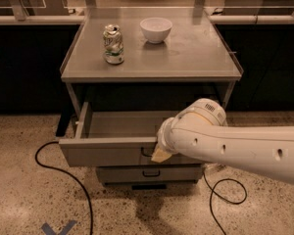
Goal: Open top drawer
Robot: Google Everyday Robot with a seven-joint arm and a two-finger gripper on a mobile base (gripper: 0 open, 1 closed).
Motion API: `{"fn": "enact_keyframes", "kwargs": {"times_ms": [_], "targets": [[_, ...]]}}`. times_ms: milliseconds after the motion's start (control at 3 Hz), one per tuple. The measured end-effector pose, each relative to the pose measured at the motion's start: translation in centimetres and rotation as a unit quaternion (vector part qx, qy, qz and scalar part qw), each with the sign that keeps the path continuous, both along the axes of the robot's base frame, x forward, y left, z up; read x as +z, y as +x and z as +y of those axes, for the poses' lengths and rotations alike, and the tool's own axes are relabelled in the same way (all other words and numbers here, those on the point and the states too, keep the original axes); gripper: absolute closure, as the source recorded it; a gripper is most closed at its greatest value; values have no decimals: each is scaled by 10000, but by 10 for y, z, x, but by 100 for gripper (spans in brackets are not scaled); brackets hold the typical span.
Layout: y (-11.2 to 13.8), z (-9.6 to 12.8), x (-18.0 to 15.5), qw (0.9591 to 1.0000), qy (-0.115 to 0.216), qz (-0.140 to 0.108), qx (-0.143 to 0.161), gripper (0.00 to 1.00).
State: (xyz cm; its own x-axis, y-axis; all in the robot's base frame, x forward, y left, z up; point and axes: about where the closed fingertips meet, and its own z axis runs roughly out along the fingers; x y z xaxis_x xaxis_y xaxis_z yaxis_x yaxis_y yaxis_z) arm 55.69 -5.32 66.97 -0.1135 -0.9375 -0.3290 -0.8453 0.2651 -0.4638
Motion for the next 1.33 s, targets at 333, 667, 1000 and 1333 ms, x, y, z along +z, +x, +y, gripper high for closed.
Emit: {"fn": "enact_keyframes", "kwargs": {"times_ms": [333, 667, 1000, 1333], "targets": [[-1, 2, 0, 10000, 1, -1, 0, 100], [-8, 4, 2, 9999, 136, -5, -85, 100], [-15, 6, 3, 9994, 283, -9, -180, 100], [-23, 2, 0, 9990, 363, 26, -274, 100]]}}
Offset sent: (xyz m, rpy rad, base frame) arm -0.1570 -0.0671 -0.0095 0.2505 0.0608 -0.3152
